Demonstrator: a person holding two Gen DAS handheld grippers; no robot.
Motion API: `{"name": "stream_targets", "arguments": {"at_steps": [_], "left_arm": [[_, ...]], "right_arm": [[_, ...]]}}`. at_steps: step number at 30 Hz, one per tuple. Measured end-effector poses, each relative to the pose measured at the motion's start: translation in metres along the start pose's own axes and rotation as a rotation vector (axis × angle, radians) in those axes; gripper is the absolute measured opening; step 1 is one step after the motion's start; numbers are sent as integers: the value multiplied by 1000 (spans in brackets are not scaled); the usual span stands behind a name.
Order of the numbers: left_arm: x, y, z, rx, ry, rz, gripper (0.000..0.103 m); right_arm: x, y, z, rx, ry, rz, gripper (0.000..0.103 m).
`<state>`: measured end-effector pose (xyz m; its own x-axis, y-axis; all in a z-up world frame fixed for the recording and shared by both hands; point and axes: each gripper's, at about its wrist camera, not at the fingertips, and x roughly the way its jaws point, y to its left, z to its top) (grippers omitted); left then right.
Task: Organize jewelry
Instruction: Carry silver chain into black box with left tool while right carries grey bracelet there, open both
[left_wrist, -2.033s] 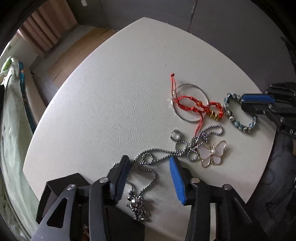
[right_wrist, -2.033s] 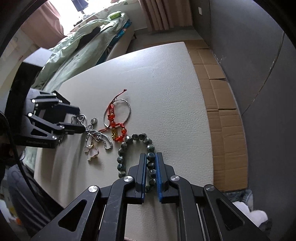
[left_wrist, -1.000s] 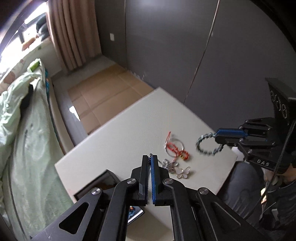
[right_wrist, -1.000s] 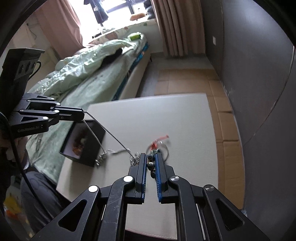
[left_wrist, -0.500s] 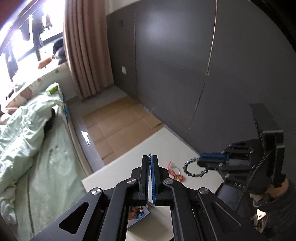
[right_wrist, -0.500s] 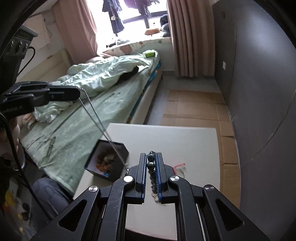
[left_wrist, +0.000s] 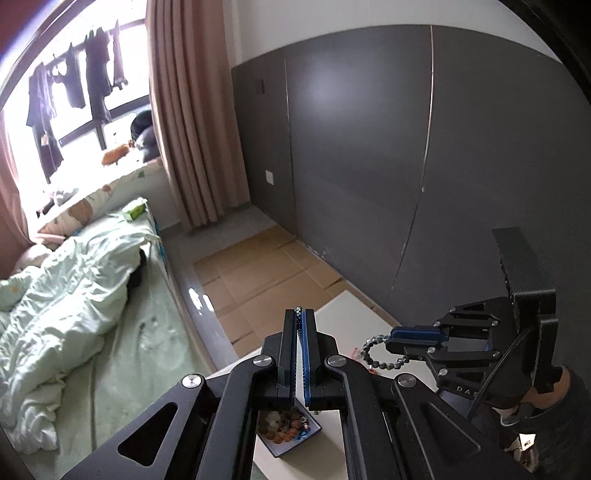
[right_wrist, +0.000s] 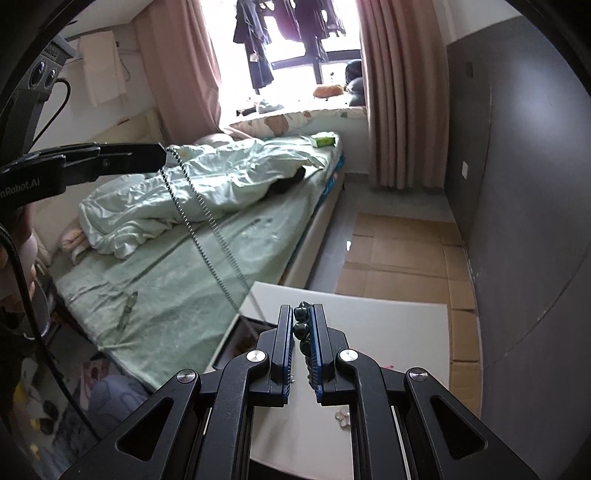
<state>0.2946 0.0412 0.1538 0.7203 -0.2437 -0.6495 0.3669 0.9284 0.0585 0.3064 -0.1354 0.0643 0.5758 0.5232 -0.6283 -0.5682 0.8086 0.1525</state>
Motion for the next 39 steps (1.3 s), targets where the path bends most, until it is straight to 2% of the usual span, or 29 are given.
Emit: {"name": "stream_targets", "arguments": {"at_steps": [9, 17, 32, 34, 36, 38, 39], "left_arm": [[-15, 16, 2, -8, -16, 36, 2], [19, 27, -23, -24, 39, 13, 2], [124, 59, -127, -151, 189, -122, 2], [137, 63, -139, -185, 208, -158, 2], [149, 71, -151, -260, 232, -185, 3], [152, 81, -164, -333, 194, -203, 3], [152, 83, -168, -360, 173, -207, 6]], "right_arm": [[-8, 20, 16, -18, -27, 24, 11], [15, 31, 10, -28, -1, 57, 11], [97, 32, -14, -8, 118, 93, 10], [108, 33, -16, -9, 133, 96, 10], [117, 34, -17, -9, 146, 99, 10], [125, 35, -18, -8, 158, 105, 10], [128, 35, -18, -6, 161, 110, 10]]}}
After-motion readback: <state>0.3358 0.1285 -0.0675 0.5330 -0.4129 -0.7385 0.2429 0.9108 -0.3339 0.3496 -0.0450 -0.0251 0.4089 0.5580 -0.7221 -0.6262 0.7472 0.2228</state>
